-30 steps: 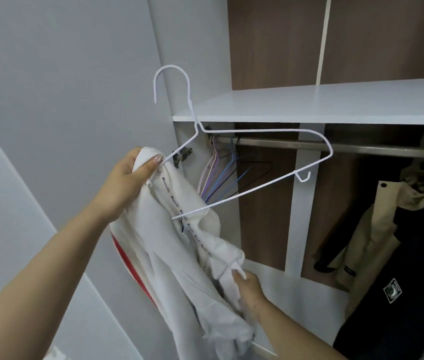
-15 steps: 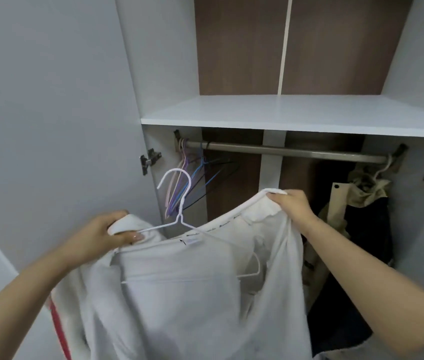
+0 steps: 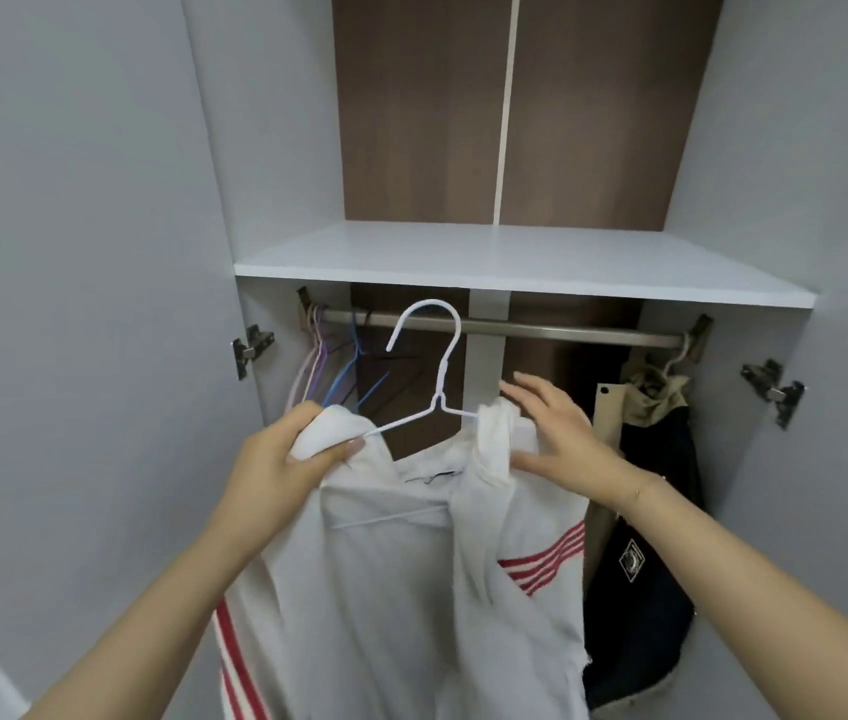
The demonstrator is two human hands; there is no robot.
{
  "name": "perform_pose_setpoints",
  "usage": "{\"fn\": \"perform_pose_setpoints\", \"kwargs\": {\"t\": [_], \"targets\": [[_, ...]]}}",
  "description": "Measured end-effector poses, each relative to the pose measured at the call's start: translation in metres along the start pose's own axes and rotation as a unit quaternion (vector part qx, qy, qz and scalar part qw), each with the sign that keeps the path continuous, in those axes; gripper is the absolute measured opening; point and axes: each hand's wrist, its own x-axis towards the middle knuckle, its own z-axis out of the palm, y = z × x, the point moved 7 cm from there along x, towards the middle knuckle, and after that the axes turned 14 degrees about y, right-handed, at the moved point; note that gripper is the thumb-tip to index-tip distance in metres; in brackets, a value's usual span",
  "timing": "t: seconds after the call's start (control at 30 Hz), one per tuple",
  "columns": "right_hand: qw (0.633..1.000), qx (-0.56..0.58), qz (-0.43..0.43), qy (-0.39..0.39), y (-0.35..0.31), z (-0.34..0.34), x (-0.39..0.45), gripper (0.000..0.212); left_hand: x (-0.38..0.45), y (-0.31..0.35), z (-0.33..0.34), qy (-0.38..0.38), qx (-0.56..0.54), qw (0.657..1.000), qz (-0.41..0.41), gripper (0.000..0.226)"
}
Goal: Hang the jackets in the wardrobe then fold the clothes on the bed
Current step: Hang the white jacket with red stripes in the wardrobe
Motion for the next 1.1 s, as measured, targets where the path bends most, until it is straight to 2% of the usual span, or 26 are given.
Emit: {"fn": "perform_pose_setpoints", "kwargs": {"t": [0.1, 0.13, 0.2, 0.3, 0.37, 0.47, 0.53, 0.6, 0.67, 0.73, 0.77, 0.83, 0.9, 1.0, 1.1], "targets": [[1.0, 0.025, -0.012, -0.005, -0.006, -0.007, -0.01, 0.022, 0.01, 0.011, 0.006, -0.009, -0.015, 1.0, 0.017, 0.022], [1.0, 0.02, -0.009, -0.008, -0.012, -0.009, -0.012, 0.015, 0.015, 0.012, 0.007, -0.009, -0.017, 1.0, 0.015, 0.021], [1.0, 0.019, -0.009, -0.005, -0.025, -0.011, -0.015, 0.006, 0.025, 0.015, 0.009, 0.006, -0.008, 1.0, 0.017, 0.018], [0.999, -0.011, -0.017, 0.048, -0.038, -0.012, -0.014, 0.002, 0.041, 0.038, 0.013, 0.021, 0.002, 0.999, 0.031, 0.018], [0.994, -0.023, 0.018, 0.104, -0.041, -0.022, 0.0, 0.015, 0.051, 0.06, 0.012, 0.014, 0.012, 0.998, 0.068, 0.015], [0.988, -0.02, 0.076, 0.13, -0.041, -0.04, 0.023, 0.031, 0.069, 0.085, 0.001, 0.037, 0.059, 0.991, 0.115, 0.018], [0.987, -0.03, 0.078, 0.139, -0.049, -0.05, 0.038, 0.03, 0.078, 0.096, -0.006, 0.046, 0.001, 0.994, 0.101, 0.012], [0.985, -0.048, 0.071, 0.151, -0.056, -0.061, 0.051, 0.028, 0.08, 0.106, -0.004, 0.043, -0.05, 0.992, 0.105, 0.021], [0.983, -0.053, 0.07, 0.163, -0.06, -0.078, 0.063, 0.025, 0.08, 0.114, 0.004, -0.003, -0.054, 0.992, 0.113, 0.016], [0.983, -0.019, 0.074, 0.167, -0.062, -0.095, 0.074, 0.023, 0.081, 0.119, 0.012, -0.062, -0.043, 0.99, 0.123, 0.027], [0.983, 0.0, 0.072, 0.167, -0.065, -0.102, 0.078, 0.024, 0.087, 0.12, 0.012, -0.061, -0.039, 0.989, 0.128, 0.029], [0.983, 0.024, 0.066, 0.168, -0.071, -0.111, 0.086, 0.027, 0.106, 0.12, -0.001, 0.01, 0.014, 0.987, 0.161, 0.022], [0.982, 0.044, 0.06, 0.174, -0.075, -0.116, 0.094, 0.028, 0.126, 0.12, -0.011, 0.066, 0.121, 0.97, 0.202, 0.029], [0.978, 0.085, 0.055, 0.181, -0.074, -0.126, 0.104, 0.028, 0.155, 0.111, -0.003, 0.007, 0.147, 0.974, 0.173, 0.054], [0.974, 0.091, 0.042, 0.202, -0.07, -0.145, 0.115, 0.033, 0.174, 0.122, 0.011, -0.023, 0.113, 0.971, 0.207, 0.039]]}}
